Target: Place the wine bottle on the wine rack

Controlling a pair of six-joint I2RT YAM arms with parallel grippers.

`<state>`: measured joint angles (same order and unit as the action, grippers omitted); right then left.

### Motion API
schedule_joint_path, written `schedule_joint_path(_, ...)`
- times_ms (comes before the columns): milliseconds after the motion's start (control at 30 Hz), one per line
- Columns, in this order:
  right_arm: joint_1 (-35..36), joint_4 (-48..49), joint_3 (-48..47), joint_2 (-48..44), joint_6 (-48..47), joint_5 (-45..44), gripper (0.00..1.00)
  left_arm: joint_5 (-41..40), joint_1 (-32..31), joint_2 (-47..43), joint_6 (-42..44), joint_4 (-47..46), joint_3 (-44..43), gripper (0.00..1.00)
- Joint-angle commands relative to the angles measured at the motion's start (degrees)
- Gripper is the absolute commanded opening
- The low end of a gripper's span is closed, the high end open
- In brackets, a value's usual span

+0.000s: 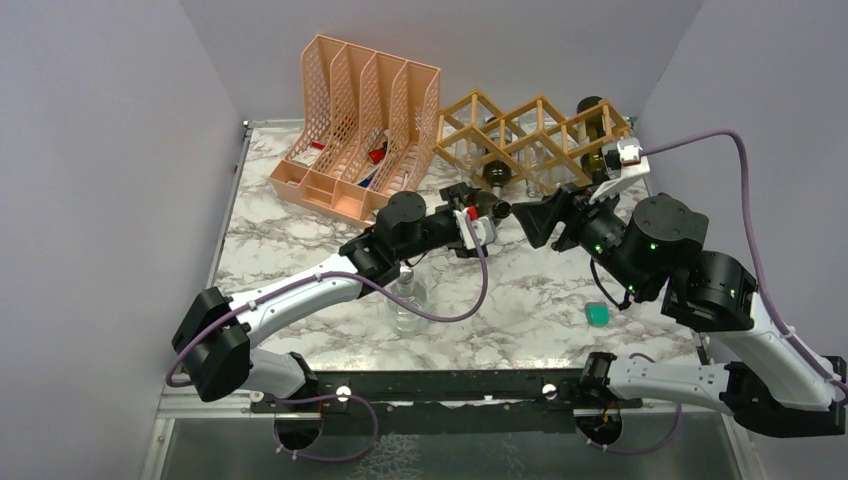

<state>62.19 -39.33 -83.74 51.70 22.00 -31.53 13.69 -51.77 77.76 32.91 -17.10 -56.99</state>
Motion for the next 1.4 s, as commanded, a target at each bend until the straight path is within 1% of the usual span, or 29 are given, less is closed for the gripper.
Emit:
schedule_joint_path(0,0.26,-10.15,-3.25,0.76,6.91,-4.06,0.63,1.71,-0.38,-1.03,14.89,-8.97,-3.61,0.00)
schedule_joint_path(100,0.23,-12.70,-3.53,0.33,9.03,-3.63,0.63,1.49,-0.97,-0.83,22.60,-9.59,-3.58,0.00)
schedule_joint_path(200,0.21,-14.50,-3.55,0.08,10.31,-2.80,0.63,0.31,-2.25,-0.51,32.14,-9.70,-3.09,0.00)
schedule_joint_path(367,0.23,-15.01,-1.47,-0.55,11.17,-0.90,0.63,-2.71,-5.04,0.02,48.13,-10.19,-0.78,0.00)
schedule_joint_path(500,0.25,-14.76,1.11,-1.00,12.35,0.24,0.63,-2.45,-6.70,-0.52,56.23,-12.25,1.48,0.00)
schedule_joint_path(667,0.19,-16.71,2.89,-0.45,14.88,2.44,0.63,-2.21,-7.44,-1.10,60.68,-15.32,2.72,0.00)
schedule_joint_path(767,0.23,-16.91,4.90,-0.71,16.42,2.93,0.63,-2.17,-7.79,-1.31,61.73,-15.82,3.02,0.00)
schedule_joint_path(867,0.15,-16.14,7.21,-0.50,16.74,5.54,0.63,-2.74,-7.90,-1.27,62.73,-16.47,3.33,0.00)
schedule_joint_path(1067,0.22,-15.53,8.38,1.88,16.85,5.72,0.63,-3.22,-8.21,-1.40,64.88,-17.24,3.95,0.00)
schedule_joint_path(1133,0.21,-16.38,8.72,2.86,18.11,4.20,0.63,-3.28,-8.26,-1.71,65.41,-17.26,4.22,0.00)
schedule_joint_path(1200,0.13,-17.15,9.37,3.60,19.37,3.59,0.60,-3.24,-8.23,-2.25,65.60,-17.26,4.34,0.00)
schedule_joint_path(1267,0.15,-17.76,9.63,4.35,19.40,1.34,0.54,-2.98,-8.21,-2.87,65.80,-17.26,4.64,0.00)
schedule_joint_path(1367,0.20,-18.36,9.36,5.36,18.76,1.07,0.43,-2.11,-8.26,-3.84,66.88,-17.26,5.18,0.00)
